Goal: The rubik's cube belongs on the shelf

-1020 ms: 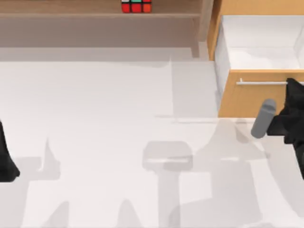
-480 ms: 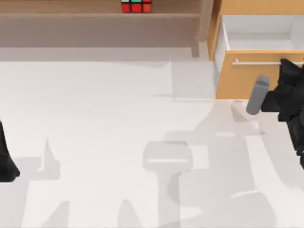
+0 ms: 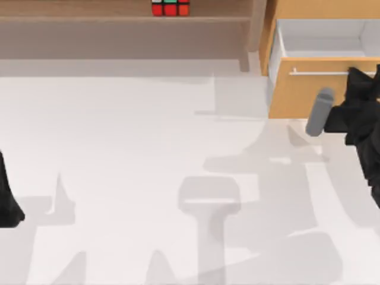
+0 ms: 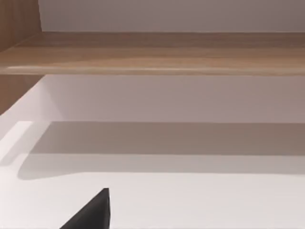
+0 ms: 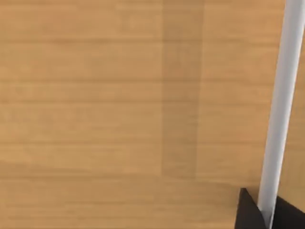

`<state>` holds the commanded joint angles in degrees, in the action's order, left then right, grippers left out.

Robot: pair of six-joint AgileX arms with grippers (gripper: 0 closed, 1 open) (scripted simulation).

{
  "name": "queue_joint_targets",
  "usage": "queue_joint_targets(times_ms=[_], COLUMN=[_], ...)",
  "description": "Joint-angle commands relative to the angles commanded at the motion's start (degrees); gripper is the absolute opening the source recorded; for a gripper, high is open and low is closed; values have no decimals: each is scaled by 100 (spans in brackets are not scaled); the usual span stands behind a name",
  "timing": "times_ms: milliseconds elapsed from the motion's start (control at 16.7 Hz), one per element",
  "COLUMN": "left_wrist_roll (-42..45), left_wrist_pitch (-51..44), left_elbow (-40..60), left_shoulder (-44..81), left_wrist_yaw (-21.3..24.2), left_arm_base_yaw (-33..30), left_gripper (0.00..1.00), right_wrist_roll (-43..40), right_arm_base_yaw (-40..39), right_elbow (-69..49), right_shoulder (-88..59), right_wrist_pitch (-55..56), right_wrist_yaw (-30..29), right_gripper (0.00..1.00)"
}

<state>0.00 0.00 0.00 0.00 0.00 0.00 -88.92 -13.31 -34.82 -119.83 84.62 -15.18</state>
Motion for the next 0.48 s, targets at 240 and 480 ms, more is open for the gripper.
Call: queue_joint_targets(times_ms=[240,480], left_wrist_roll=[0,0], left_wrist_pitch=[0,0], left_elbow=[0,0], left_shoulder=[0,0], left_wrist_yaw=[0,0], left_arm_base_yaw=[0,0], left_gripper=[100,100], right_wrist_roll=[-1,-2], right_arm_base_yaw=[116,215], right_elbow=[-689,-1187], right_shoulder=[-298,-483], right_wrist_pitch=[-433,-732], right_wrist_yaw=[130,207], right_gripper=[0,0])
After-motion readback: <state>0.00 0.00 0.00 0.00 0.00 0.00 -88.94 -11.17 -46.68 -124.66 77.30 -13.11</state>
